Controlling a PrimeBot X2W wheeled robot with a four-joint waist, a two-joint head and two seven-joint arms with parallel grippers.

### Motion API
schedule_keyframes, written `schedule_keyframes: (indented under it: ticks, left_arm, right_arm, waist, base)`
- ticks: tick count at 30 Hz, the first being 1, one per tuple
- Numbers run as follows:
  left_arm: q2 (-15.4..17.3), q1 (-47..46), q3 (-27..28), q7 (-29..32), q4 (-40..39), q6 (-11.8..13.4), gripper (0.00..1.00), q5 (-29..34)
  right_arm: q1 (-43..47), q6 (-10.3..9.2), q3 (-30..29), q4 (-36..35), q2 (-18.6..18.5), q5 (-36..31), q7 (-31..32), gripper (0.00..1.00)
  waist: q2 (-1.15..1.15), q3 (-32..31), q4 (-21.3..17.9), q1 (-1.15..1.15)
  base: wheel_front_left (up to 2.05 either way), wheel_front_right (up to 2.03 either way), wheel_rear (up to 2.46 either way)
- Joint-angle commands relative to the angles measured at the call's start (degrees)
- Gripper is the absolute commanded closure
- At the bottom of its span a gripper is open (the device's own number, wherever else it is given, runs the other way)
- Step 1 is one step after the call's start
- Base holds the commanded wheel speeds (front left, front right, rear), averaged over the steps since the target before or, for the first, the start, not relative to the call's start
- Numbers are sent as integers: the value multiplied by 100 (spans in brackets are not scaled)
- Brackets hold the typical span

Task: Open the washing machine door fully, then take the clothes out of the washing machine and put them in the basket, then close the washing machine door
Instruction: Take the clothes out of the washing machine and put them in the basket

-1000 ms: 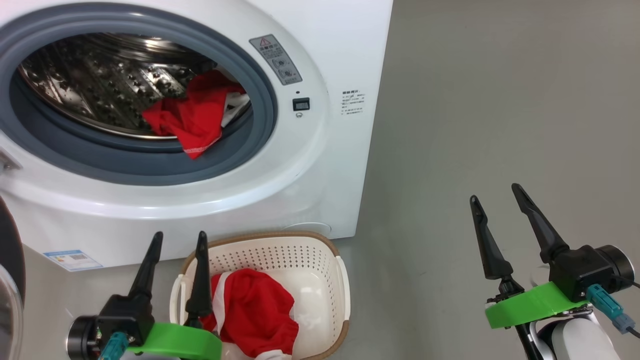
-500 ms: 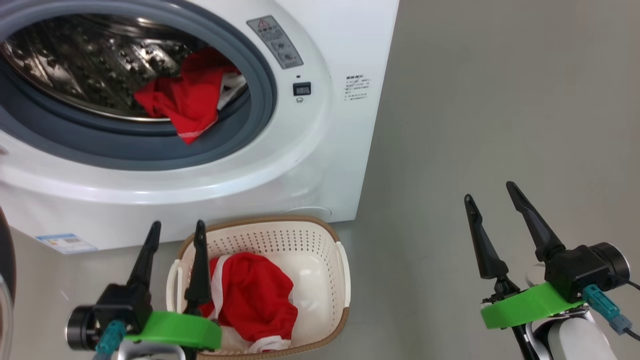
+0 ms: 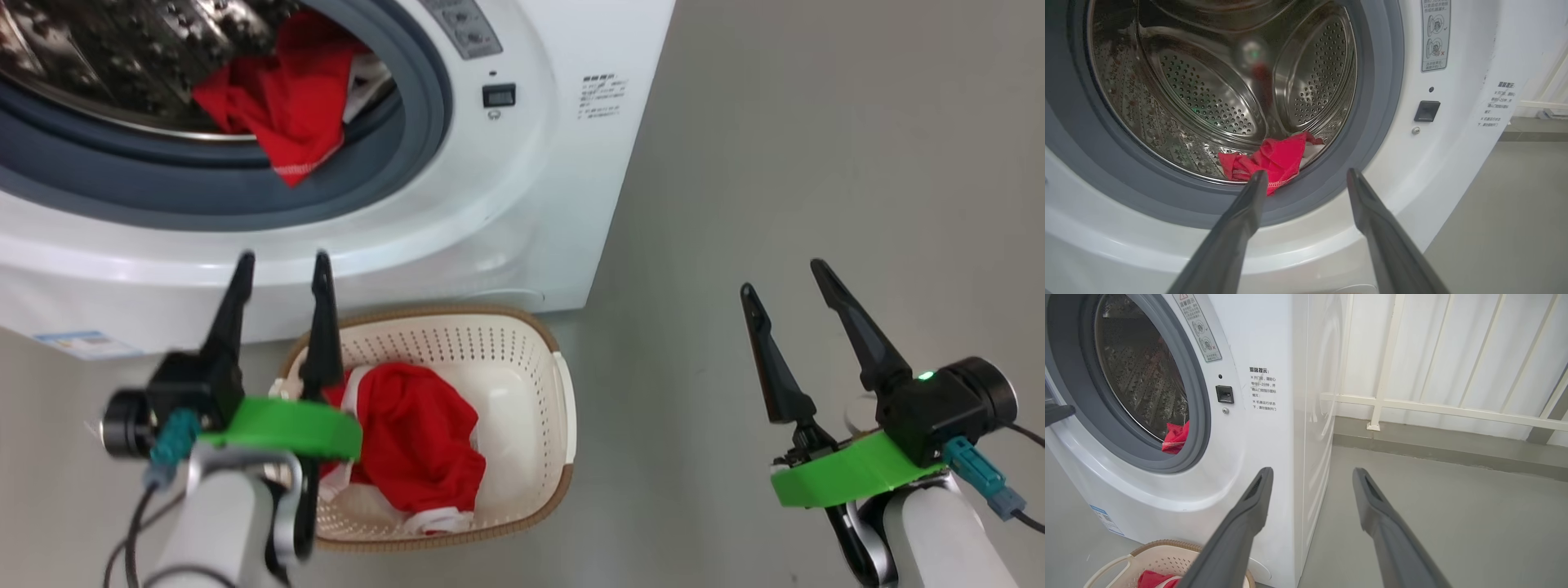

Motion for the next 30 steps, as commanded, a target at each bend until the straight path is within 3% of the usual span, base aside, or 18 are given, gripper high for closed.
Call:
schedule_keyframes:
  ticks: [1,17,30]
  left_arm:
    - [95,-323,189,-63,7,-19,0,38]
    - [353,-2741,297,2,1728,-313,0,66]
    - [572,-4208,361,1118,3224,-466,0,-189]
  right_arm:
    - [-177,20,154,-168,-33,-23,-36,0]
    - [-659,20,293,-192,-37,-9,-36,0]
    - [-872,20,439,-156,-19,21,-36,0]
  waist:
    - [0,255,44,0]
    - [0,1199,-133,0]
    - [0,1497,-364,0]
  base:
    - [0,0,0]
    - [0,0,0]
    - [0,0,0]
